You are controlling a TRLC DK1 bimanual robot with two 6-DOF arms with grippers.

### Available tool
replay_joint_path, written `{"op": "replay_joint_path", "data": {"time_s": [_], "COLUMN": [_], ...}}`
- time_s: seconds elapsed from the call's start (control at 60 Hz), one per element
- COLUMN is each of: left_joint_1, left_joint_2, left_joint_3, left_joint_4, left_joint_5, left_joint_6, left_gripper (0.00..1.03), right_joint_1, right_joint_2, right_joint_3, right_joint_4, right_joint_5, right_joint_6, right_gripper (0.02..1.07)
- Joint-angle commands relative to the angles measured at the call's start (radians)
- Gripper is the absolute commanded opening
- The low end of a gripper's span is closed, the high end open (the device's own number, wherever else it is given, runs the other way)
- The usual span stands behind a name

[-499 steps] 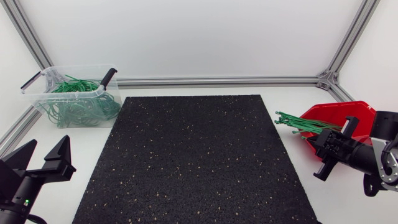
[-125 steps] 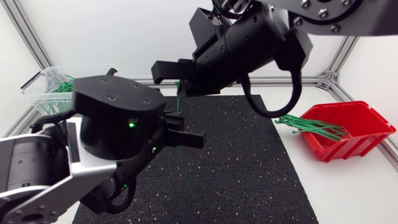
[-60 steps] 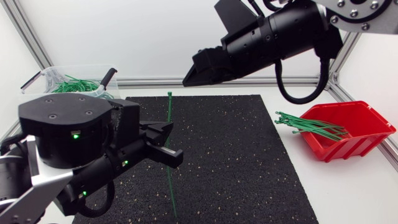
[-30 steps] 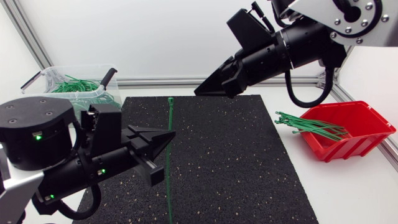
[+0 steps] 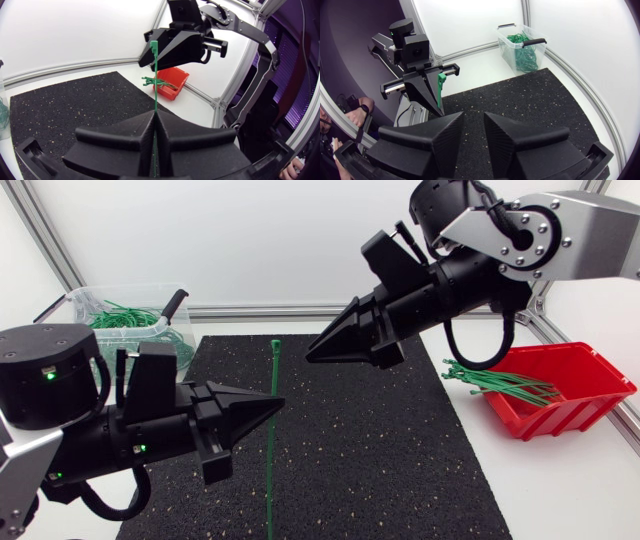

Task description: Take a green cable tie from the red box, thread the tail through the head to close it, then place it in the transparent bin on the left.

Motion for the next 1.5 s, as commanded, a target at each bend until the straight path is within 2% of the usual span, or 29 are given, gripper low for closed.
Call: {"op": "replay_joint_path", "data": {"time_s": [0.0,0.267,1.033,1.483], "left_joint_1": [0.017,0.049,0.064,0.038], "left_joint_2": [-0.005,-0.005,-0.010,-0.010], "left_joint_3": [-0.014,-0.016,-0.027,-0.027], "left_joint_4": [0.016,0.011,0.019,0.020], "left_joint_5": [0.038,0.133,0.158,0.158], "left_joint_6": [-0.025,-0.054,-0.069,-0.071], "left_gripper": [0.04,0.04,0.04,0.04], "right_joint_1": [0.004,0.056,0.097,0.105], "right_joint_2": [0.042,0.077,0.010,0.036], "right_joint_3": [-0.021,-0.021,-0.071,-0.053], "right_joint_4": [0.001,-0.002,0.001,0.013], "right_joint_5": [-0.050,-0.107,-0.216,-0.216], "right_joint_6": [-0.043,-0.080,-0.122,-0.112], "right_gripper": [0.36,0.37,0.37,0.37]}}
